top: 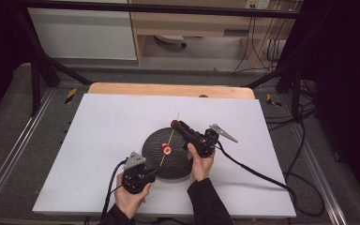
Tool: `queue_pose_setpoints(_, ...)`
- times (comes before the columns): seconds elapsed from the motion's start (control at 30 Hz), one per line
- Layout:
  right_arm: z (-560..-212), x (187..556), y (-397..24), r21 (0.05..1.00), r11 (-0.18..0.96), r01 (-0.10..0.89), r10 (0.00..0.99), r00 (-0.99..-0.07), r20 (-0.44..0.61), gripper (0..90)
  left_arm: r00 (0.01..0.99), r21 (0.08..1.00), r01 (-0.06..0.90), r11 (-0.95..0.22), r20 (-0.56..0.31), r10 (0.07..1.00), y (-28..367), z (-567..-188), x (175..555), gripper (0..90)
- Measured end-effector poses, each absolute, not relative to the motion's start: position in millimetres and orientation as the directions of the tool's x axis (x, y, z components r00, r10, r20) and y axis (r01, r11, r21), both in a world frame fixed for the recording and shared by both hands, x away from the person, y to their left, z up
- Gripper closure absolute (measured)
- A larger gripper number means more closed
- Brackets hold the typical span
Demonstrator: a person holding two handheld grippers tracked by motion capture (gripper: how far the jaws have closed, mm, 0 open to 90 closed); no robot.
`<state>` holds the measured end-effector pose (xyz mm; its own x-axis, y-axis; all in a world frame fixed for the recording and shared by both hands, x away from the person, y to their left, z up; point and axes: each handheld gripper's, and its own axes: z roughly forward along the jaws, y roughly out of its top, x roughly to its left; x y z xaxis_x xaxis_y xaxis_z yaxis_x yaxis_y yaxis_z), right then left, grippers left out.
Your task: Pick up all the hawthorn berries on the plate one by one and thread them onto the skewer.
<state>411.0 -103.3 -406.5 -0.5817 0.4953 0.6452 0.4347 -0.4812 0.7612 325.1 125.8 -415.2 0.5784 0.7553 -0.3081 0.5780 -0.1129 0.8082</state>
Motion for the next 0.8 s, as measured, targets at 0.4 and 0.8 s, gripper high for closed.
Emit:
queue_pose_setpoints(0.4, -415, 398, -97, 0.786, -0.417, 0.456, 0.508, -0.599, 0.618, 63.2, 0.58, 0.811, 0.574, -0.112, -0.306, 0.755, 123, -412, 338, 88.4)
queue_pose_setpoints(0.8, -407, 400, -116, 0.831, -0.259, 0.493, 0.575, -0.612, 0.543, 35.6, 0.611, 0.814, 0.541, -0.211, -0.208, 0.763, 150, -418, 337, 88.4)
